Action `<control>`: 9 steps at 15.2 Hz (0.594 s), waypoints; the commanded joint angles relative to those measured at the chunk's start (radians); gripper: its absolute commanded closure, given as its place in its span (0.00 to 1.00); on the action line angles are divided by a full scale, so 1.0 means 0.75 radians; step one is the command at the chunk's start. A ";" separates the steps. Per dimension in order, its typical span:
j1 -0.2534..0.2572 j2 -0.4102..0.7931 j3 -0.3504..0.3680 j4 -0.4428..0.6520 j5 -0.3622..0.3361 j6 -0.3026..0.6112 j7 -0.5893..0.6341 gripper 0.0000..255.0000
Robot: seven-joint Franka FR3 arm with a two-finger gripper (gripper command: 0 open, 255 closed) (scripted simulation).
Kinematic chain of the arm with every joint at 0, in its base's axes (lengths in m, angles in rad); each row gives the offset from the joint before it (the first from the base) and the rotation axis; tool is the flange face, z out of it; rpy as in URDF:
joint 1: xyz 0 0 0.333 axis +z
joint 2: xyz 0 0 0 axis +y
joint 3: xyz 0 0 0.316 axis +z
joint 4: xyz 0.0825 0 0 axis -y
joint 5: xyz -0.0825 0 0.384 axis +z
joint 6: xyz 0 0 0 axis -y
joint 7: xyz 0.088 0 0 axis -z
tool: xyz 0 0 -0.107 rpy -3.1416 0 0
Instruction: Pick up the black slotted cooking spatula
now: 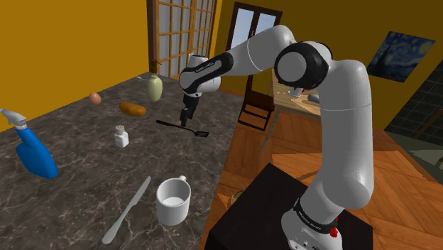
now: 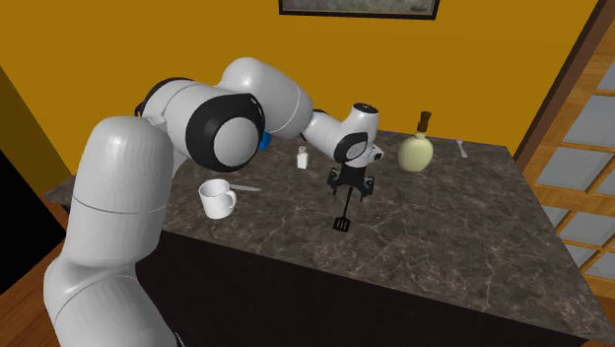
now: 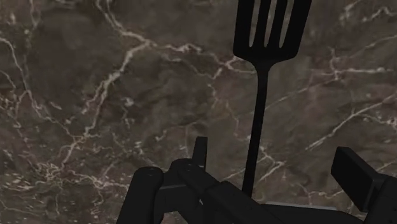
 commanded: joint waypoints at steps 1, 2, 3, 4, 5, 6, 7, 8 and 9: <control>-0.001 0.032 0.005 0.015 0.005 0.018 -0.006 0.00; -0.002 0.043 0.006 0.012 0.007 0.031 -0.008 0.00; -0.002 0.054 0.007 0.010 0.009 0.043 -0.010 0.00; -0.003 0.065 0.009 0.008 0.011 0.056 -0.013 0.00; -0.004 0.076 0.010 0.007 0.013 0.069 -0.015 0.00; -0.004 0.088 0.011 0.006 0.015 0.081 -0.017 0.00; -0.006 0.106 0.013 0.005 0.018 0.100 -0.020 0.00; -0.006 0.106 0.013 0.004 0.018 0.100 -0.020 0.00; -0.006 0.106 0.013 0.005 0.018 0.100 -0.020 0.00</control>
